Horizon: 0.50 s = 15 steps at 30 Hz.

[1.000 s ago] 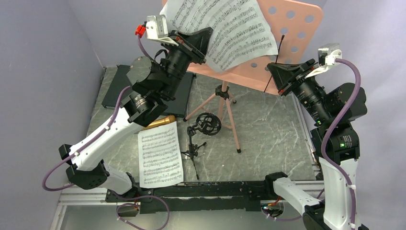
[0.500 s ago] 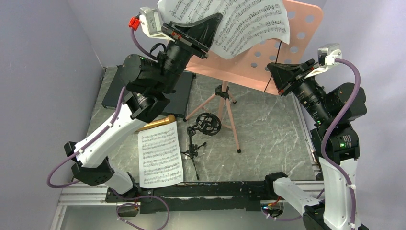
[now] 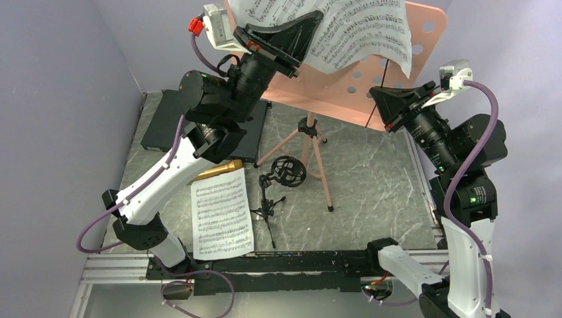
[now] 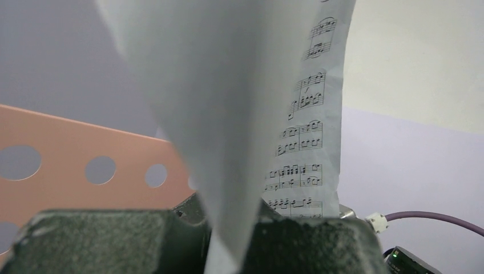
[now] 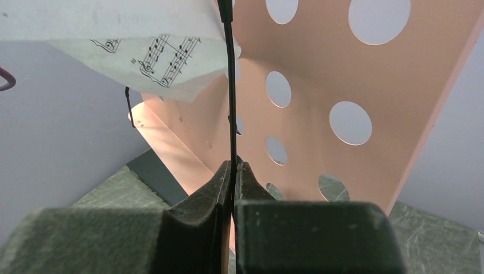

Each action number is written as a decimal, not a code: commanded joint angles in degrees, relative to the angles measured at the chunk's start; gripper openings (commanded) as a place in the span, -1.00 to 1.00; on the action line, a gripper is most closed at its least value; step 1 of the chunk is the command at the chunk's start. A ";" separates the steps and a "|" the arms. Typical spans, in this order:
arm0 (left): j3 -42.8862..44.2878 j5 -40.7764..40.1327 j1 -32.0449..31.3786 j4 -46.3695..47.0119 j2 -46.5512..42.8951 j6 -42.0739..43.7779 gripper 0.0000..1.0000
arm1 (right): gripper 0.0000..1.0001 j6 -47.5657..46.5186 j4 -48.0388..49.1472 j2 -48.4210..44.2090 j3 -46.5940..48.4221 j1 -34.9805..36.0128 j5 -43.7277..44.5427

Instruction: Set up the instrument practice props

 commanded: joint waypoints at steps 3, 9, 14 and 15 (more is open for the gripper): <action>2.22 3.53 -0.30 3.54 -0.31 -0.38 -0.95 | -1.00 0.13 1.23 -0.11 0.62 0.14 -0.31; 1.20 2.13 -0.29 5.03 -1.63 0.04 -0.95 | -1.00 0.44 0.84 0.24 0.82 0.10 -0.16; 1.95 2.20 -0.28 5.02 -1.59 -0.46 -0.95 | -1.00 0.48 0.83 0.11 0.61 0.08 -0.34; 2.33 2.31 -0.27 4.94 -1.41 -0.87 -0.94 | -1.00 0.50 0.72 0.19 0.65 0.12 -0.45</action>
